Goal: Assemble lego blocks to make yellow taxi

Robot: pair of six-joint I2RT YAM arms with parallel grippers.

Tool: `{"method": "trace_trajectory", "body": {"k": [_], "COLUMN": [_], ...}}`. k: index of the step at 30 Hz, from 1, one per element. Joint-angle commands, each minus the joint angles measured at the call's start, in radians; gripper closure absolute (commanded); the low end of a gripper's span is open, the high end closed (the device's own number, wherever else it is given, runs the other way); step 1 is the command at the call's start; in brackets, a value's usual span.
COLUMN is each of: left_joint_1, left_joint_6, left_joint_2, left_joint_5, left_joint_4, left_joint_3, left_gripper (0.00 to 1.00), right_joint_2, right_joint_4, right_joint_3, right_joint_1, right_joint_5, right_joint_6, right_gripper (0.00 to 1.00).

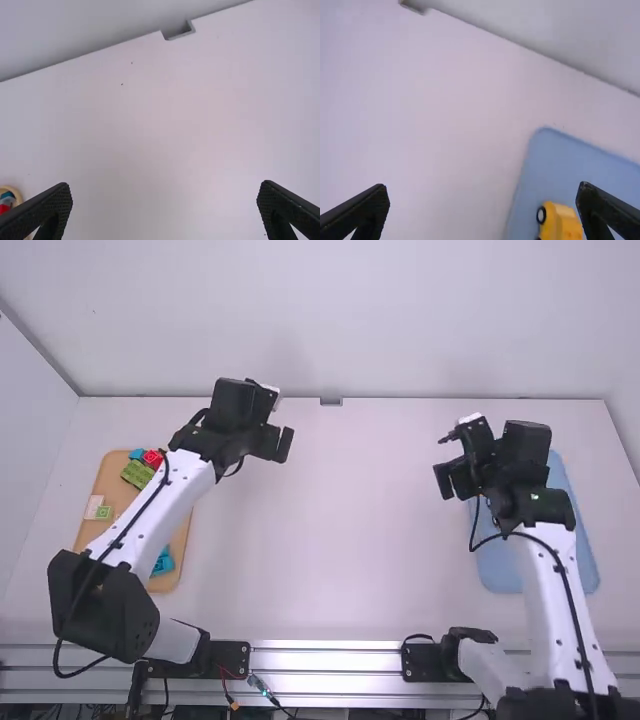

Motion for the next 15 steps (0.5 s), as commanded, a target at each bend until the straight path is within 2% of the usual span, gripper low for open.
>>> {"method": "trace_trajectory", "body": {"k": [1, 4, 15], "left_joint_1": [0.005, 0.031, 0.177], "left_joint_6": [-0.026, -0.053, -0.054], "left_joint_2": [-0.029, -0.056, -0.201], "left_joint_5": [-0.025, -0.032, -0.032], "left_joint_4": [-0.028, -0.001, 0.144], "left_joint_3": [0.050, 0.024, -0.122], "left_gripper": [0.01, 0.04, 0.19], "right_joint_2": [-0.066, -0.093, -0.255], "right_joint_4": [-0.002, 0.025, 0.186], "right_joint_3": [0.015, -0.012, -0.173], "right_joint_1": [0.068, 0.041, 0.040], "right_joint_5": [0.006, 0.033, 0.195], "right_joint_6": [0.009, 0.036, 0.198], "right_gripper": [0.01, 0.04, 0.20]}}
